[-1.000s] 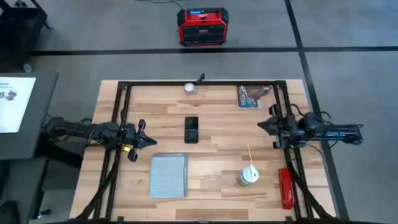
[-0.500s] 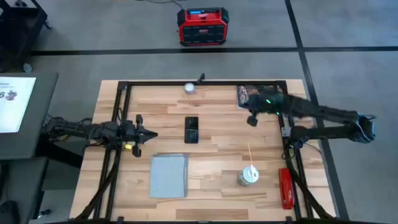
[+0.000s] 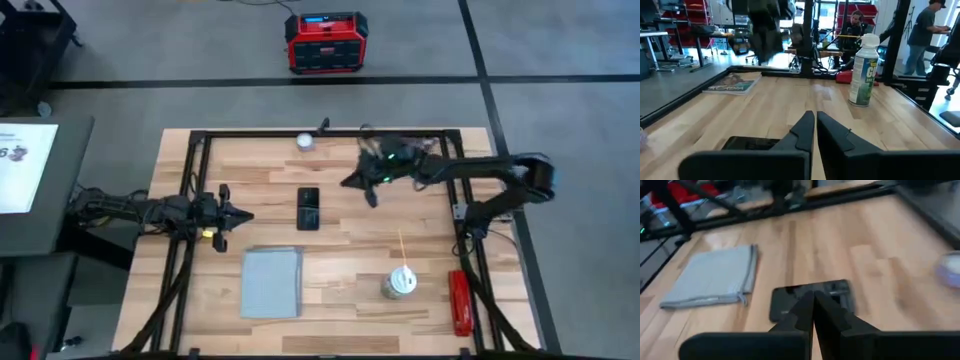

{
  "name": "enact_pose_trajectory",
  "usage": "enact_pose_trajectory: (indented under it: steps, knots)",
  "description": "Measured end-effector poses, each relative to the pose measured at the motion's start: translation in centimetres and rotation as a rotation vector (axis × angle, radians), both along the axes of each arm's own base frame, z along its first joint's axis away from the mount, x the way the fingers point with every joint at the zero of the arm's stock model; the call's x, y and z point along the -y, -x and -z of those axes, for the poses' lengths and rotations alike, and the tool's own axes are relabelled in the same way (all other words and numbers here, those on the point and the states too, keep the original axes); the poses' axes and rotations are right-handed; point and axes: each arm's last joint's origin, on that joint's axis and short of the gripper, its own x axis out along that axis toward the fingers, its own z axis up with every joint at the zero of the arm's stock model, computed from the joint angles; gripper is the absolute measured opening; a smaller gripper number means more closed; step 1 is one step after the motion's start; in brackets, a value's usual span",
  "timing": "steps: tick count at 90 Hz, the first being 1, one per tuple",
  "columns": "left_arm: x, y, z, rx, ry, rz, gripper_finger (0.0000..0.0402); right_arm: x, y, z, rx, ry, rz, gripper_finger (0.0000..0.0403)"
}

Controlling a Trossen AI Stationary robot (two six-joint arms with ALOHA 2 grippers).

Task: Apply microfiber cloth
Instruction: Spray the back of the cellphone with the cleaning bottle

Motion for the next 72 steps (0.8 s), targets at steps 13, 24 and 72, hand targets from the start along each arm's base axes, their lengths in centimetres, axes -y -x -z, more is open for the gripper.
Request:
enact_pose_trajectory:
  steps: [13, 24, 72]
  knots:
    - [0.0, 0.0, 0.0, 0.002, 0.019, 0.0, 0.0, -1.2, -4.5, 1.8, -0.06, 0.002, -0.058, 0.0]
    - [0.0, 0.0, 0.0, 0.001, 0.071, -0.003, 0.0, -1.5, -7.5, 2.3, -0.145, 0.063, -0.06, 0.0]
    - [0.0, 0.0, 0.2, -0.023, 0.139, -0.016, 0.0, -0.3, -10.6, 4.5, -0.405, 0.235, 0.022, 0.0]
